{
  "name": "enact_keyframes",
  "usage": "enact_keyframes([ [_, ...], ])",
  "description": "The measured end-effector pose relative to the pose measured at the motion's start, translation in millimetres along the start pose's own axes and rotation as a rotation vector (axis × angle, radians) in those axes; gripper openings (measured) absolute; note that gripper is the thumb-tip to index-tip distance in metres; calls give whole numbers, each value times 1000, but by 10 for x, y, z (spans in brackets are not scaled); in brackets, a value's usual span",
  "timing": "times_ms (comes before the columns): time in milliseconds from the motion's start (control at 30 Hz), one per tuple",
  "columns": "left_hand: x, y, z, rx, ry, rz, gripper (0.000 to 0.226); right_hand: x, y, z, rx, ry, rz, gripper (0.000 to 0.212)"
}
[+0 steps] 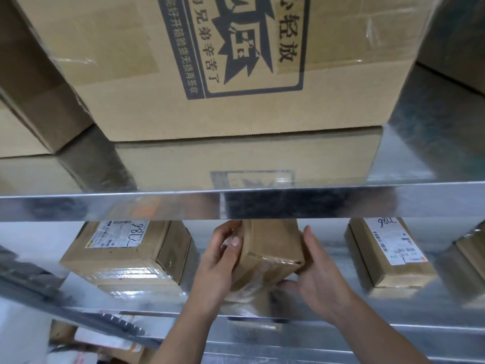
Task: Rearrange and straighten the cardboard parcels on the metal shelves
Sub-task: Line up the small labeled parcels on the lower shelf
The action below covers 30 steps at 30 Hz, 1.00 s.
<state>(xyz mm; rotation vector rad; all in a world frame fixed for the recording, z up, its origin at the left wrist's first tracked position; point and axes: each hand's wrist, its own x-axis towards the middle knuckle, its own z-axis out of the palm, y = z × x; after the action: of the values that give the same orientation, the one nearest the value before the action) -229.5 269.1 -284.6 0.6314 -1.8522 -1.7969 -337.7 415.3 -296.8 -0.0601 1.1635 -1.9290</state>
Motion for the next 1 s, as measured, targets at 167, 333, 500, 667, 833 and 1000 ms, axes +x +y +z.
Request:
enact_keyframes([
  [167, 44, -37, -67, 199, -78, 129, 32, 22, -3, -50, 109, 9, 70, 64],
  [333, 115, -130, -198, 417, 34, 216, 30, 54, 16, -164, 279, 70, 125, 56],
  [500, 179, -253, -336, 606, 308, 16, 30, 98, 81, -266, 394, 116, 214, 49],
  [667, 224, -392, -515, 627, 294, -187, 50, 163, 173, -399, 450, 173, 261, 49],
  [833, 172, -404, -539, 454, 333, -359, 54, 194, 233, -447, 432, 200, 237, 58],
  [1000, 149, -426, -536, 248, 331, -427, 24, 204, 274, -472, 409, 241, 225, 47],
])
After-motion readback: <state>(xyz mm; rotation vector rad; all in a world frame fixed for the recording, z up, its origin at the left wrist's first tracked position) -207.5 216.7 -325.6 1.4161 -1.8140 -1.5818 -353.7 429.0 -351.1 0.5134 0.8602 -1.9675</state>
